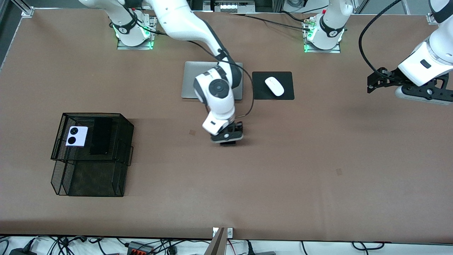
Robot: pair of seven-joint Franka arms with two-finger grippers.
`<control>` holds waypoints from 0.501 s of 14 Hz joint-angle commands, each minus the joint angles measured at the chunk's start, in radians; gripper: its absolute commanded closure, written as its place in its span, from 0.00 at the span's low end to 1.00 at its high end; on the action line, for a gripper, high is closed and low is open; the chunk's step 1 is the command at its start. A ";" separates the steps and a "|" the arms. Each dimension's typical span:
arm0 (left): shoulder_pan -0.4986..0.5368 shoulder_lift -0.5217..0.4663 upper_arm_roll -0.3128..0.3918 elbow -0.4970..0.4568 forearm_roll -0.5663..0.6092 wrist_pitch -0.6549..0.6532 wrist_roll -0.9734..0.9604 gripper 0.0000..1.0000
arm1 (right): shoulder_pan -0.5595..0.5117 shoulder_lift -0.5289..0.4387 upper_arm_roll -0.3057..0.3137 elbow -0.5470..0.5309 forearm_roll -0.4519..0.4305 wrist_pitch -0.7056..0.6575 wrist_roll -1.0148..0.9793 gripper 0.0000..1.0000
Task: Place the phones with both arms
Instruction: 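Carry the small phone into the basket with the right gripper and release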
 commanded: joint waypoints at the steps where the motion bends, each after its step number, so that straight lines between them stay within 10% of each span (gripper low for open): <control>1: -0.003 -0.001 0.006 0.018 -0.026 -0.023 0.005 0.00 | -0.014 -0.100 -0.118 -0.015 -0.016 -0.150 -0.013 0.73; 7: -0.003 -0.001 0.006 0.018 -0.026 -0.023 0.005 0.00 | -0.144 -0.135 -0.305 -0.015 -0.003 -0.322 -0.318 0.73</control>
